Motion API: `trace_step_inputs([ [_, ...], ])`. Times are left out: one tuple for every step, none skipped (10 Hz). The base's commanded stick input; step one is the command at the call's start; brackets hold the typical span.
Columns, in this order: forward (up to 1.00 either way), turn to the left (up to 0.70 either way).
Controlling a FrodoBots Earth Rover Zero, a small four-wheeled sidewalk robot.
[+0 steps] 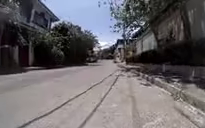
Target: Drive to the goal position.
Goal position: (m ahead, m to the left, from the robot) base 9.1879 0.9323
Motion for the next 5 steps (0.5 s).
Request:
trace_step_inputs([
  [1.00, 0.02],
  [1.00, 0.02],
  [1.00, 0.02],
  [1.00, 0.03],
  [1.00, 0.03],
])
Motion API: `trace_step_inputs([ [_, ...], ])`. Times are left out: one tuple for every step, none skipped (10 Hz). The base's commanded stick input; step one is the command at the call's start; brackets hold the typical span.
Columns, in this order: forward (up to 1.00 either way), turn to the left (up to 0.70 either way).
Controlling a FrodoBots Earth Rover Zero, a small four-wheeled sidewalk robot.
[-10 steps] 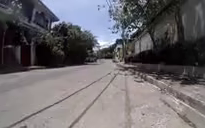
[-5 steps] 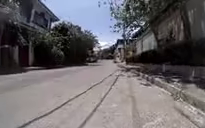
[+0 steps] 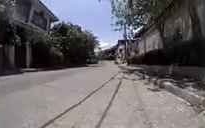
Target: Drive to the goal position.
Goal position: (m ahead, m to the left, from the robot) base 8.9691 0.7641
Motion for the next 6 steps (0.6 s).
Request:
trace_step_inputs([
  [1.00, 0.03],
  [1.00, 0.03],
  [1.00, 0.03],
  [1.00, 0.03],
  [1.00, 0.03],
  [1.00, 0.03],
])
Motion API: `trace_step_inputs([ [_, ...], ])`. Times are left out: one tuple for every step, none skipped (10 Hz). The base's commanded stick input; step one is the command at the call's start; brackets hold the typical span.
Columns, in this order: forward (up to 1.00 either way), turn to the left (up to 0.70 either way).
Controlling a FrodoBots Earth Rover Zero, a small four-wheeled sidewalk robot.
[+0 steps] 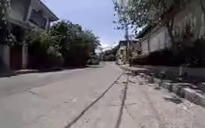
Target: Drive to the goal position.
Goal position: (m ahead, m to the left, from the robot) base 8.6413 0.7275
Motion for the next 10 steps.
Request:
trace_step_inputs([
  [1.00, 0.03],
  [1.00, -0.12],
  [1.00, -0.27],
  [1.00, -0.24],
  [1.00, -0.10],
  [1.00, -0.37],
  [1.00, -0.37],
  [1.00, -0.37],
  [1.00, -0.36],
  [1.00, -0.31],
])
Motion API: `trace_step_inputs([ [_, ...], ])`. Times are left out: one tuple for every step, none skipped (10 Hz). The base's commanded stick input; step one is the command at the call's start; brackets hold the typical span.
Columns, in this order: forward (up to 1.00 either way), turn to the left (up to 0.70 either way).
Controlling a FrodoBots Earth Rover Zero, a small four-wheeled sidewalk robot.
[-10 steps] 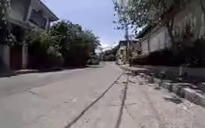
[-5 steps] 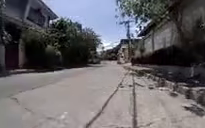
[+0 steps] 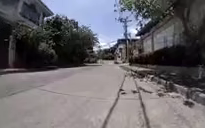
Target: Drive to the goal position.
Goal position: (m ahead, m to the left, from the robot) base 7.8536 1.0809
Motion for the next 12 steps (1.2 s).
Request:
trace_step_inputs([
  [1.00, -0.27],
  [1.00, -0.15],
  [1.00, 0.00],
  [1.00, -0.27],
  [1.00, -0.11],
  [1.00, 0.03],
  [1.00, 0.03],
  [1.00, 0.03],
  [1.00, 0.04],
  [1.00, 0.04],
  [1.00, 0.04],
  [1.00, 0.04],
])
